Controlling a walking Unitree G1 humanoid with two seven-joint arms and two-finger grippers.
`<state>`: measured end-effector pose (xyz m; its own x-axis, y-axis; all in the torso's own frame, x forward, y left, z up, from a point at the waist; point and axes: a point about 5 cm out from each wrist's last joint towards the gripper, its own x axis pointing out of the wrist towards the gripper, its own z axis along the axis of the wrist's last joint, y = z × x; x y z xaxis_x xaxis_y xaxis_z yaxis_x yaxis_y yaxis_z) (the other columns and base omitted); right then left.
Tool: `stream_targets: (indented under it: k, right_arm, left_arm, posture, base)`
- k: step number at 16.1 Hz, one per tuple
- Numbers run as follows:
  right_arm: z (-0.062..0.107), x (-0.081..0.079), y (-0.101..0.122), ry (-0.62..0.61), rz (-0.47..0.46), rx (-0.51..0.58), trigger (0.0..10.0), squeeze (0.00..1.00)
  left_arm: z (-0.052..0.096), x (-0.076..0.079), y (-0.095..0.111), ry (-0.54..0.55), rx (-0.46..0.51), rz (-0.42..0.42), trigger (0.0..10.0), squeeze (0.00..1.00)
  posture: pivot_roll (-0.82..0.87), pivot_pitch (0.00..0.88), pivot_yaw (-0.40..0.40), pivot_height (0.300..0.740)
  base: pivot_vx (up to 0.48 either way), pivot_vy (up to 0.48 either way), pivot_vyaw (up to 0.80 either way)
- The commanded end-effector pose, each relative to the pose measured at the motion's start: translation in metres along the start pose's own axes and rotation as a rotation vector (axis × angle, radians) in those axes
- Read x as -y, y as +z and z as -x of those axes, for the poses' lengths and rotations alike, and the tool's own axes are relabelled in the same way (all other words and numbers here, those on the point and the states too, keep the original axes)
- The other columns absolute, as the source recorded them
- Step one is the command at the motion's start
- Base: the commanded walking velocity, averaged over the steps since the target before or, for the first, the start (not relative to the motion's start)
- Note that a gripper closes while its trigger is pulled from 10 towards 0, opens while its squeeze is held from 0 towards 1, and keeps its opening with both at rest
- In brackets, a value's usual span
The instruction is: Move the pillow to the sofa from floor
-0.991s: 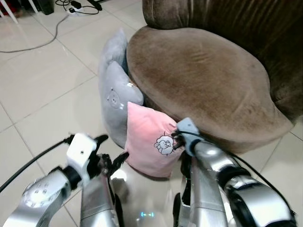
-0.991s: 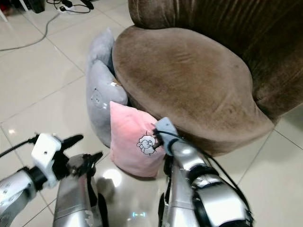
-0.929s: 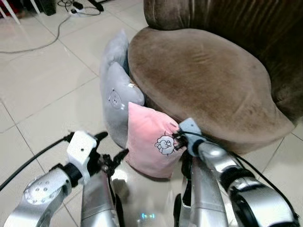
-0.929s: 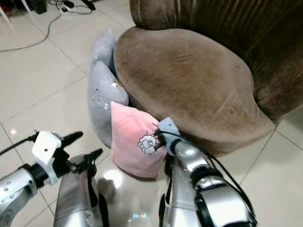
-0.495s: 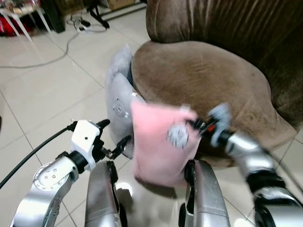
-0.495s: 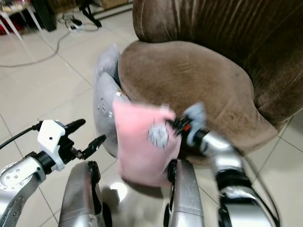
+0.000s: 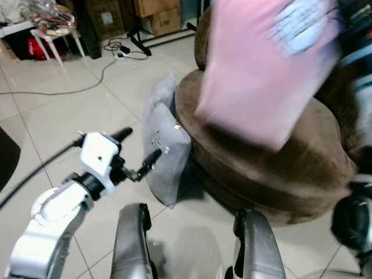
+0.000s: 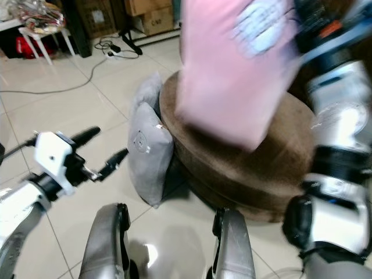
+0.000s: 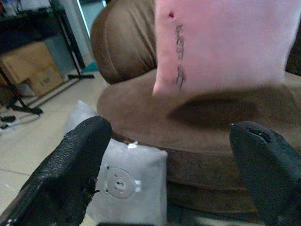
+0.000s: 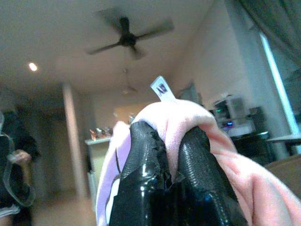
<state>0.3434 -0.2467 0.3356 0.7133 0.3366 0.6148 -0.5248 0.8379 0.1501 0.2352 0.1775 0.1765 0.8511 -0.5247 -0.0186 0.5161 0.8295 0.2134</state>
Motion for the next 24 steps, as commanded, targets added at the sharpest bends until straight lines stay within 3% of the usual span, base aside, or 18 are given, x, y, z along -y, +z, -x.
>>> stream_targets:
  k: [1, 2, 4, 6, 7, 11, 13, 16, 19, 23, 24]
  right_arm:
    - [-0.002, -0.006, -0.01, 0.003, 0.071, -0.102, 2.1, 0.0]
    - [0.0, -0.009, -0.043, -0.082, 0.178, -0.294, 10.0, 0.0]
    - [0.01, -0.019, -0.085, -0.144, 0.143, -0.415, 10.0, 0.0]
    - [0.017, -0.031, -0.113, -0.214, 0.125, -0.519, 10.0, 0.0]
    - [0.018, -0.039, -0.119, -0.223, 0.11, -0.52, 10.0, 0.0]
    - [0.024, -0.065, -0.13, -0.245, 0.084, -0.509, 10.0, 0.0]
    - [0.035, -0.069, -0.137, -0.32, 0.146, -0.528, 10.0, 0.0]
    - [0.055, -0.075, -0.145, -0.341, 0.19, -0.574, 10.0, 0.0]
    - [0.063, -0.081, -0.14, -0.397, 0.13, -0.511, 10.0, 0.0]
    - [0.076, -0.093, -0.135, -0.319, 0.149, -0.496, 10.0, 0.0]
    - [0.081, -0.092, -0.135, -0.333, 0.112, -0.508, 10.0, 0.0]
  left_arm:
    - [0.001, -0.001, 0.007, 0.006, 0.009, -0.017, 10.0, 0.0]
    - [0.0, -0.005, 0.01, 0.048, 0.012, -0.029, 10.0, 0.0]
    - [-0.003, -0.009, 0.011, 0.118, 0.001, -0.041, 10.0, 0.0]
    - [-0.001, -0.011, 0.012, 0.177, -0.022, -0.048, 10.0, 0.0]
    - [0.001, -0.012, 0.012, 0.203, -0.022, -0.051, 10.0, 0.0]
    - [0.015, -0.027, 0.013, 0.373, -0.043, -0.082, 10.0, 0.0]
    - [0.021, -0.034, 0.007, 0.421, -0.08, -0.109, 10.0, 0.0]
    - [0.017, -0.025, -0.001, 0.472, -0.1, -0.095, 10.0, 0.0]
    - [0.014, -0.017, -0.003, 0.493, -0.094, -0.079, 10.0, 0.0]
    - [-0.003, -0.011, -0.003, 0.485, -0.064, -0.08, 10.0, 0.0]
    - [-0.006, -0.01, -0.004, 0.467, -0.069, -0.094, 10.0, 0.0]
  posture:
    - [-0.02, 0.0, 0.016, 0.49]
    - [-0.03, 0.0, 0.017, 0.49]
    - [-0.01, 0.0, 0.012, 0.49]
    - [-0.01, 0.0, 0.007, 0.49]
    - [0.0, 0.0, 0.004, 0.495]
    - [0.03, 0.0, -0.024, 0.53]
    - [0.02, 0.0, -0.012, 0.55]
    - [0.02, 0.0, -0.039, 0.58]
    - [0.01, 0.0, -0.032, 0.605]
    - [-0.01, 0.0, -0.025, 0.645]
    - [-0.02, 0.0, -0.024, 0.66]
  base:
    - [0.0, 0.0, 0.0]
    - [0.0, 0.0, 0.0]
    - [0.0, 0.0, 0.0]
    - [0.0, 0.0, 0.0]
    - [0.0, 0.0, 0.0]
    - [0.0, 0.0, 0.0]
    - [0.0, 0.0, 0.0]
    - [0.0, 0.0, 0.0]
    - [0.0, 0.0, 0.0]
    - [0.0, 0.0, 0.0]
    - [0.0, 0.0, 0.0]
